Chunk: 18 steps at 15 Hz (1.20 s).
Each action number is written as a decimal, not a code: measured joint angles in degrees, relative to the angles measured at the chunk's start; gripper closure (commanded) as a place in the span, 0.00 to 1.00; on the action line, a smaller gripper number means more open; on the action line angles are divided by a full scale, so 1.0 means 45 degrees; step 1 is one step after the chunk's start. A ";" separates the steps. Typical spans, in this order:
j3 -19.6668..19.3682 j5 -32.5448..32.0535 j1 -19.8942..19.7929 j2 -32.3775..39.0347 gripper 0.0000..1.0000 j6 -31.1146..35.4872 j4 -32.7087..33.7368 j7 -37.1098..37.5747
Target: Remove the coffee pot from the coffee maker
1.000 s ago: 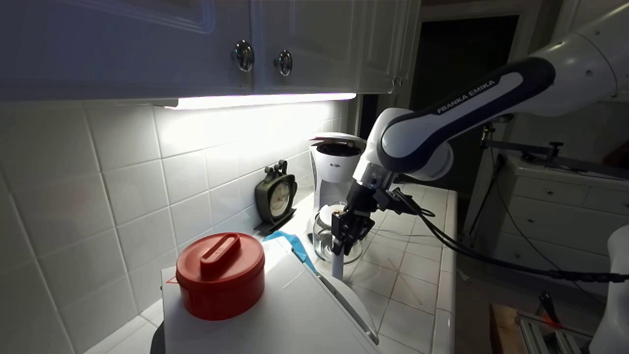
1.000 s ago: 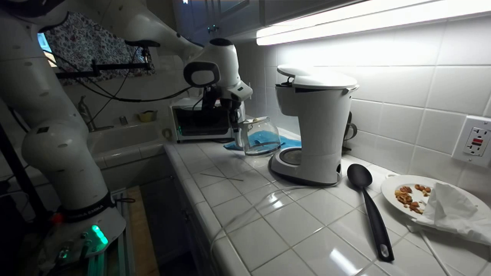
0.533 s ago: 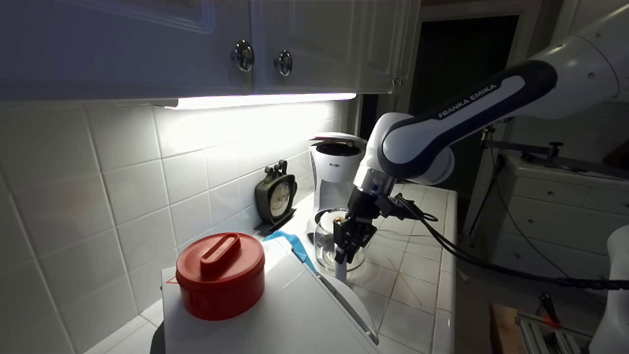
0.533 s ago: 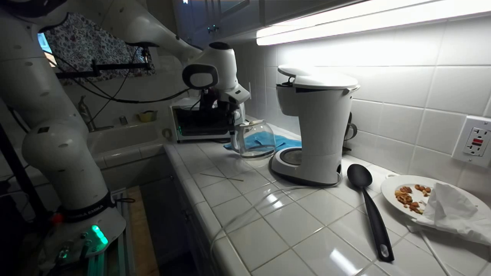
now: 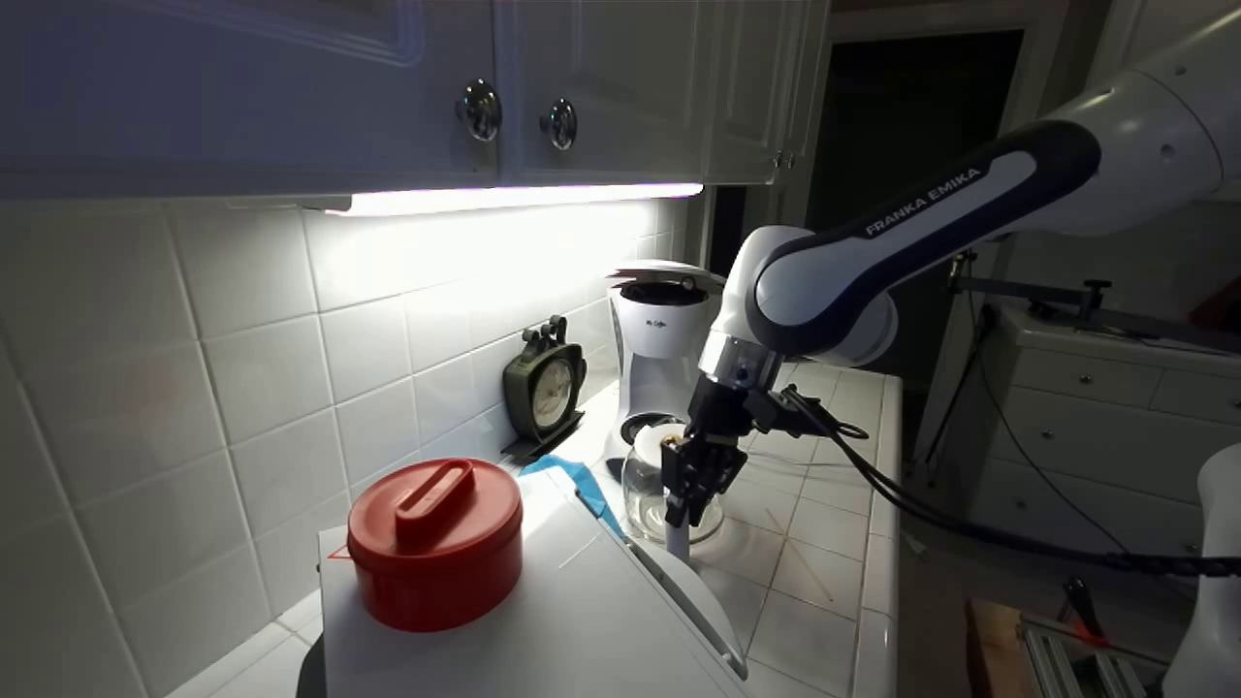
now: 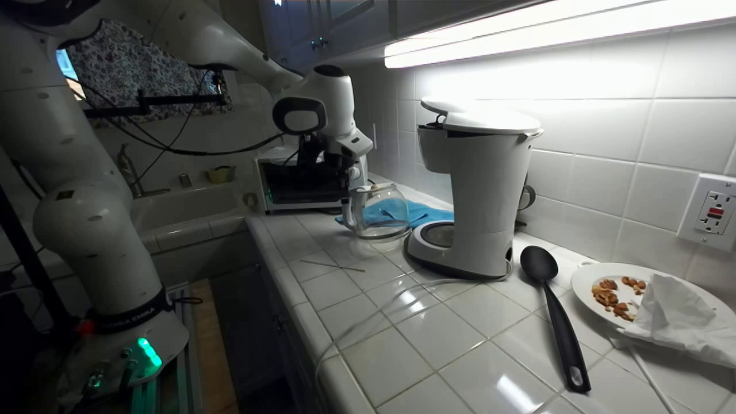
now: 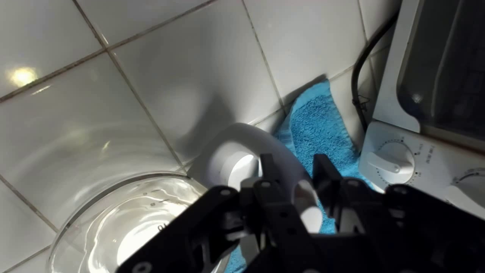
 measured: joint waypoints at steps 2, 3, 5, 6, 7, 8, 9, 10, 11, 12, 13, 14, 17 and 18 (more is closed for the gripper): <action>-0.0008 0.0113 -0.0001 -0.0020 0.93 -0.0074 0.0000 0.0001; -0.0012 0.0183 -0.0001 -0.0030 0.93 -0.0097 0.0000 0.0002; -0.0012 0.0369 0.0000 -0.0046 0.93 -0.0170 0.0001 0.0002; -0.0006 0.0432 0.0000 -0.0056 0.93 -0.0196 0.0000 0.0002; 0.0002 0.0463 0.0004 -0.0067 0.93 -0.0233 0.0000 0.0002; 0.0017 0.0476 0.0007 -0.0083 0.93 -0.0270 0.0000 0.0002; 0.0037 0.0485 0.0011 -0.0101 0.93 -0.0327 0.0000 0.0013; 0.0056 0.0491 0.0022 -0.0118 0.92 -0.0377 -0.0001 0.0026; 0.0076 0.0492 0.0037 -0.0136 0.48 -0.0422 -0.0008 0.0047; 0.0097 0.0492 0.0049 -0.0148 0.44 -0.0429 -0.0022 0.0088; 0.0111 0.0492 0.0057 -0.0152 0.39 -0.0429 -0.0031 0.0157; 0.0125 0.0492 0.0064 -0.0152 0.31 -0.0438 -0.0048 0.0220; 0.0148 0.0492 0.0076 -0.0152 0.11 -0.0512 -0.0147 0.0448; 0.0149 0.0492 0.0078 -0.0153 0.03 -0.0532 -0.0182 0.0517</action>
